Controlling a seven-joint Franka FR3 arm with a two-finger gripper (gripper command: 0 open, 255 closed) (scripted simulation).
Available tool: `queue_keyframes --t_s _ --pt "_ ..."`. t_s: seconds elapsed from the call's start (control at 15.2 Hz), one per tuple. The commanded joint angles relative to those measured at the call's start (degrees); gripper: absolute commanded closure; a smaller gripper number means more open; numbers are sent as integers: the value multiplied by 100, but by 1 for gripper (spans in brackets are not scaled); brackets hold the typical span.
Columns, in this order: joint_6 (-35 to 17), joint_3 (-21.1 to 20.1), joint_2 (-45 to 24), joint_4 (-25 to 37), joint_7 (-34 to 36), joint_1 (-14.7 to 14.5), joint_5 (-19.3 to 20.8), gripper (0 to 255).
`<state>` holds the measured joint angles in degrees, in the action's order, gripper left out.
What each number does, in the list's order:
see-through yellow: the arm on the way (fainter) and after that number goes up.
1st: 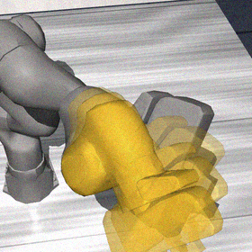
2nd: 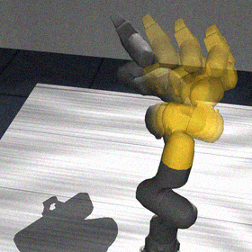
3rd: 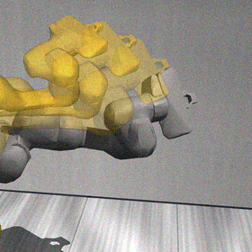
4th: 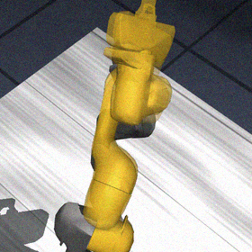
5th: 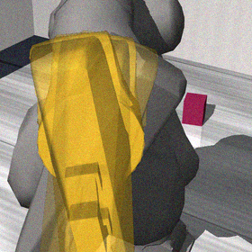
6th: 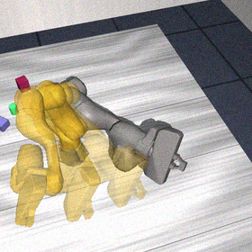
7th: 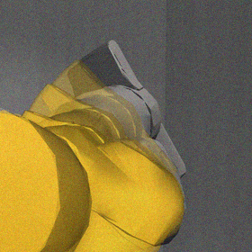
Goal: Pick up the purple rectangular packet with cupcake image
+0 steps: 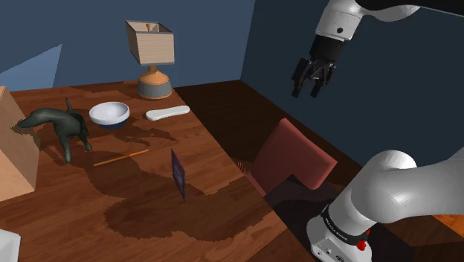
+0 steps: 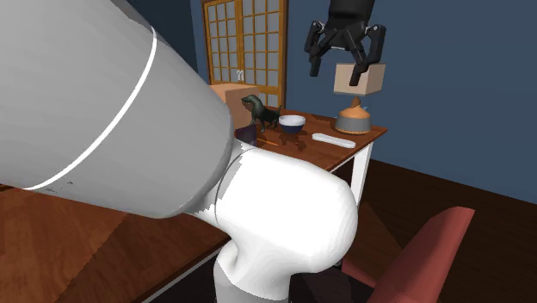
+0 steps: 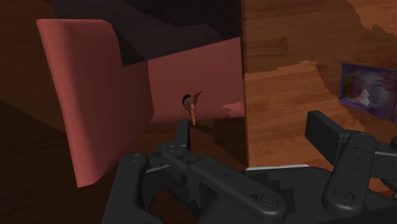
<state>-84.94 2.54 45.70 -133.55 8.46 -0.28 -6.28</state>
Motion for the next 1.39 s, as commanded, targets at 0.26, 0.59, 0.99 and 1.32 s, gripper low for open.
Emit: queue_keyframes --t_s 0.26,0.59,0.99,1.32 --pt "-498 -504 -257 -155 435 -159 -270 0" --pt "-1136 -1130 -755 -186 969 -340 -536 0" --pt "-1888 -1869 -1592 21 1629 -489 -677 0" --pt "-2459 -2468 -2464 392 2244 -546 -566 0"
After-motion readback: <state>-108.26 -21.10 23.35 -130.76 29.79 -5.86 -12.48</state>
